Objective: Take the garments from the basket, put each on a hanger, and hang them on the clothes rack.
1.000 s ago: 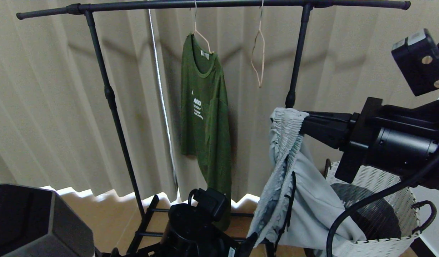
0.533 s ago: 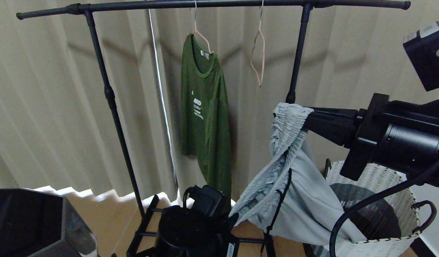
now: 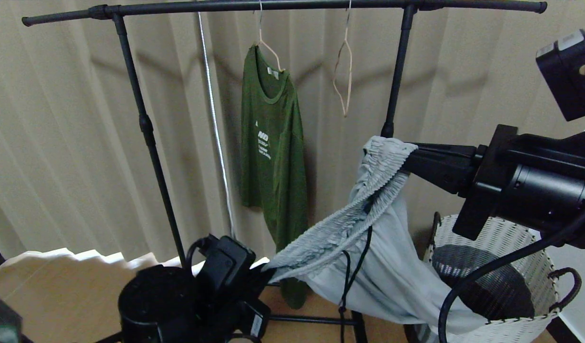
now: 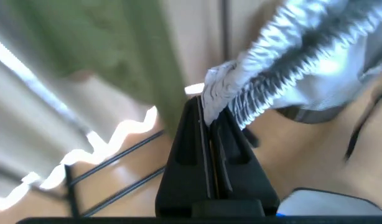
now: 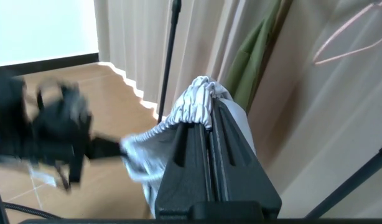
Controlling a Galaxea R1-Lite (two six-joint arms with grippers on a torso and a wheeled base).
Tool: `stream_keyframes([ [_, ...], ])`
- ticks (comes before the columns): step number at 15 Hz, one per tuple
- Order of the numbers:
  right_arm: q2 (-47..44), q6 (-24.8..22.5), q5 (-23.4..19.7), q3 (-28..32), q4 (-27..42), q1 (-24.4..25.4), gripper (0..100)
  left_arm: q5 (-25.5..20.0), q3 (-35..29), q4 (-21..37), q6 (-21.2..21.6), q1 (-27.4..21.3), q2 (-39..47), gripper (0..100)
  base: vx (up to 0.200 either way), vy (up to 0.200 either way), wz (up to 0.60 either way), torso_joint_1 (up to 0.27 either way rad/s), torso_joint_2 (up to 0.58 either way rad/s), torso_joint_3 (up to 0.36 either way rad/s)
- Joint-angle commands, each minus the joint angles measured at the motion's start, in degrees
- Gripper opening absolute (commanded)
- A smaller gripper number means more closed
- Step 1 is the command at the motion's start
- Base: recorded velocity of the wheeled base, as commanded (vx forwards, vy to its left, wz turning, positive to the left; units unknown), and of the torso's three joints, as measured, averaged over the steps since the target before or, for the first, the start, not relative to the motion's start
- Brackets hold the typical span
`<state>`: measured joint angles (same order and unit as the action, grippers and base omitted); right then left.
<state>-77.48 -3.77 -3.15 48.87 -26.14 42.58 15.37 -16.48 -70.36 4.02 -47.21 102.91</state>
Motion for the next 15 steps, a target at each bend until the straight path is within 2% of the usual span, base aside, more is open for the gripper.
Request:
stream_keyframes([
  [1, -0.30, -0.01, -0.02, 0.00, -0.05, -0.83, 0, -1.66, -12.17, 25.63, 0.02, 8.54, -21.61, 0, 0.000, 0.000, 0.00, 0.000, 0.00, 0.000],
  [2, -0.48, -0.01, 0.07, 0.00, 0.03, -1.36, 0, -3.33, -17.71, 36.26, -0.68, 10.83, -26.18, 0, 0.000, 0.000, 0.00, 0.000, 0.00, 0.000],
  [3, -0.48, -0.01, 0.07, -0.18, 0.03, -2.06, 0, -5.18, -22.01, 44.26, -2.27, 12.59, -29.35, 0, 0.000, 0.000, 0.00, 0.000, 0.00, 0.000],
  [4, -0.56, -0.01, 0.16, -0.18, -0.05, -2.77, 0, -6.67, -26.58, 50.59, -3.50, 13.99, -31.46, 0, 0.000, 0.000, 0.00, 0.000, 0.00, 0.000],
  [6, -0.48, 0.08, 0.16, 0.26, -0.14, -4.09, 0, -7.37, -33.70, 58.59, -5.17, 15.40, -33.30, 0, 0.000, 0.000, 0.00, 0.000, 0.00, 0.000],
  [10, -0.65, 0.08, -0.11, 5.09, -3.22, -6.72, 0, -7.29, -45.31, 60.96, -4.55, 15.75, -32.86, 0, 0.000, 0.000, 0.00, 0.000, 0.00, 0.000],
  [13, -2.41, 0.08, -1.16, 9.93, -3.22, -10.94, 0, -7.29, -54.01, 65.71, -3.67, 15.57, -30.40, 0, 0.000, 0.000, 0.00, 0.000, 0.00, 0.000],
  [15, -3.11, 0.25, -2.04, 10.37, -3.22, -13.05, 0, -7.37, -54.53, 66.76, -3.67, 15.22, -29.08, 0, 0.000, 0.000, 0.00, 0.000, 0.00, 0.000],
])
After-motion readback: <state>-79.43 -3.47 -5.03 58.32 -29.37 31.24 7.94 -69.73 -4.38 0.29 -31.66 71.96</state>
